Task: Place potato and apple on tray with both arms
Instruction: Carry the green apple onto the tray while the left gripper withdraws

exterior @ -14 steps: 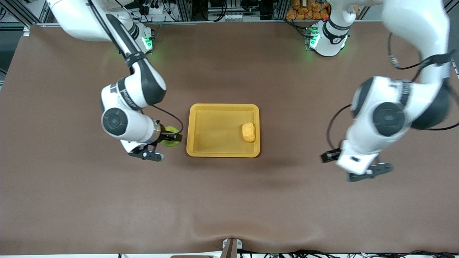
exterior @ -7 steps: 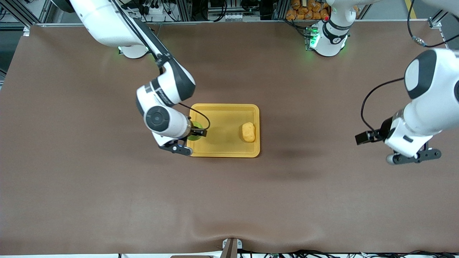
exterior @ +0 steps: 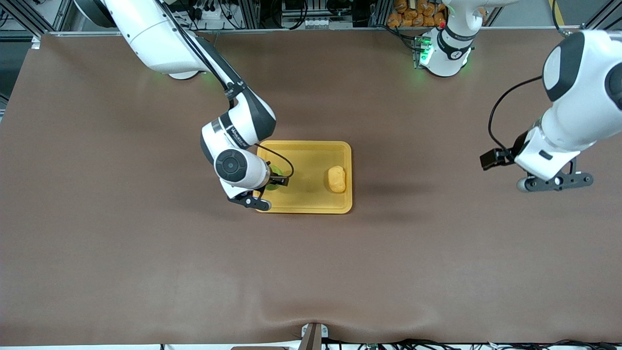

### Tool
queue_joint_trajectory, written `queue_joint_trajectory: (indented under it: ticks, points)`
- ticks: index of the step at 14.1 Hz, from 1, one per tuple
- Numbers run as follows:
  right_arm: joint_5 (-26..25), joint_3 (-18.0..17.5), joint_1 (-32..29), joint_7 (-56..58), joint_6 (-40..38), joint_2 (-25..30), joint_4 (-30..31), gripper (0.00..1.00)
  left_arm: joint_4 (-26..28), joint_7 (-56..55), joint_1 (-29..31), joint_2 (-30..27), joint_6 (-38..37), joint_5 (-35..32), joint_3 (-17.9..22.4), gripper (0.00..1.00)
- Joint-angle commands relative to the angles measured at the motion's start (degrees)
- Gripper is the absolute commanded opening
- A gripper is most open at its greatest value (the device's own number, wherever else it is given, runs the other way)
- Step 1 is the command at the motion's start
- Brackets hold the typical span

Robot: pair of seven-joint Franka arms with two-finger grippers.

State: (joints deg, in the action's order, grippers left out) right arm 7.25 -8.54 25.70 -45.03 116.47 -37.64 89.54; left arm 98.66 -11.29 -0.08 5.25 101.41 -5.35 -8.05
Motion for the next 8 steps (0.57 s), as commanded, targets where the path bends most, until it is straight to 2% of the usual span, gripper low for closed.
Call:
queue_joint_trajectory:
  ticks: [1, 3, 6, 8]
  points:
    - [-1.45, 0.36, 0.67, -1.64, 0.34, -0.5, -0.07, 0.0, 6.1, 6.62, -0.01, -7.95, 0.37, 3.06, 3.3, 1.0]
    - [-1.98, 0.36, 0.67, -1.64, 0.51, -0.59, 0.9, 0.0, 3.93, 10.31, 0.7, -8.85, -2.6, 3.33, 3.74, 1.0]
    - [-1.98, 0.36, 0.67, -1.73, 3.66, -0.59, 2.74, 0.0, -2.49, 18.91, 0.52, -8.32, -9.38, 3.33, 5.67, 1.0]
    - [-1.98, 0.36, 0.76, -1.73, 4.99, -1.55, 3.18, 0.0, -4.95, 20.08, 0.87, -8.32, -12.8, 3.42, 6.12, 1.0]
